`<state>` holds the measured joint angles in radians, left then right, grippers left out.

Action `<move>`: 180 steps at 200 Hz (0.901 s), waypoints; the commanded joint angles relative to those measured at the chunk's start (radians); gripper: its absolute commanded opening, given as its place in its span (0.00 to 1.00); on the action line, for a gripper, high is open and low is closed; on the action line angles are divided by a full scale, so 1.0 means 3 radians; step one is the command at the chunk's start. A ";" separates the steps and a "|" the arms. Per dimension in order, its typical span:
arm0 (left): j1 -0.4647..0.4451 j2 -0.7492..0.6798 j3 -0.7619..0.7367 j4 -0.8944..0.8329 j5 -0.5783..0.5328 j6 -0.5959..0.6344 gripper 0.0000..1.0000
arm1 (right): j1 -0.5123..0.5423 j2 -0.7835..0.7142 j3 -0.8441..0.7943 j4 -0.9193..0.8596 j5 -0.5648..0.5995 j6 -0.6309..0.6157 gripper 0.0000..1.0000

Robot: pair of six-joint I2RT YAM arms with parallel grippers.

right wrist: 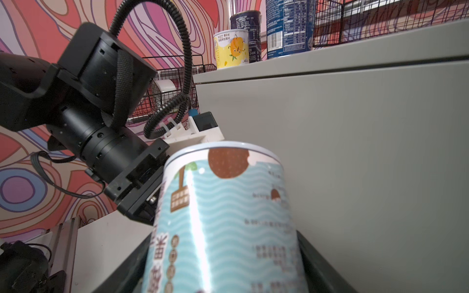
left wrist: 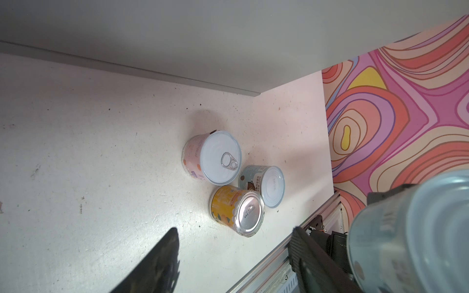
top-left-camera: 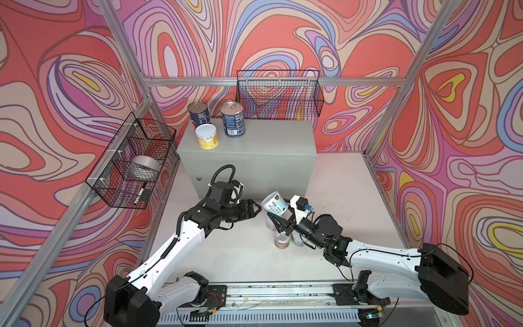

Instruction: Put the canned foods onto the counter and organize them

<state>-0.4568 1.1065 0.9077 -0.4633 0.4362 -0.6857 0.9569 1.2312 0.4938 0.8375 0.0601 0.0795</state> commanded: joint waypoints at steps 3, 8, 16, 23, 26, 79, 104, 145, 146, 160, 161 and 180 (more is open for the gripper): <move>-0.0020 -0.0077 0.0045 0.0084 -0.0042 -0.0040 0.72 | 0.0001 0.0056 0.0168 0.0328 -0.0094 0.0009 0.58; -0.0020 -0.0068 0.0058 0.0075 -0.0047 -0.0025 0.72 | 0.0001 0.0079 0.0174 0.0323 -0.0115 0.0013 0.58; -0.0016 -0.0041 0.0080 0.0059 -0.0052 -0.0008 0.72 | 0.0001 0.0109 0.0190 0.0316 -0.0136 0.0017 0.58; -0.0016 -0.0019 0.0097 0.0052 -0.0049 -0.0001 0.72 | 0.0001 0.0133 0.0204 0.0302 -0.0156 0.0021 0.58; -0.0016 -0.0005 0.0102 0.0051 -0.0038 0.0000 0.72 | 0.0001 0.0140 0.0205 0.0290 -0.0159 0.0021 0.58; -0.0020 -0.0057 0.0173 0.0032 -0.0104 0.0012 0.71 | 0.0004 0.0271 0.0236 0.0246 -0.0216 0.0041 0.58; -0.0023 -0.0086 0.0274 -0.0068 -0.0147 0.0073 0.70 | 0.0002 0.0379 0.0253 0.0249 -0.0225 0.0040 0.58; -0.0021 -0.0069 0.0318 -0.0089 -0.0124 0.0074 0.70 | 0.0005 0.0530 0.0322 0.0245 -0.0278 0.0039 0.58; -0.0024 -0.0071 0.0318 -0.0088 -0.0122 0.0075 0.70 | 0.0003 0.0532 0.0325 0.0248 -0.0277 0.0040 0.58; -0.0029 -0.0072 0.0319 -0.0088 -0.0136 0.0079 0.70 | 0.0002 0.0558 0.0340 0.0246 -0.0292 0.0033 0.59; -0.0028 -0.0075 0.0319 -0.0090 -0.0138 0.0081 0.70 | 0.0004 0.0558 0.0344 0.0246 -0.0295 0.0035 0.59; -0.0027 -0.0075 0.0327 -0.0089 -0.0161 0.0097 0.70 | 0.0004 0.0597 0.0367 0.0228 -0.0320 0.0032 0.60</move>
<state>-0.4507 1.1034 0.9646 -0.5205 0.3382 -0.6765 0.9501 1.3842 0.5663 0.8898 0.0147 0.0906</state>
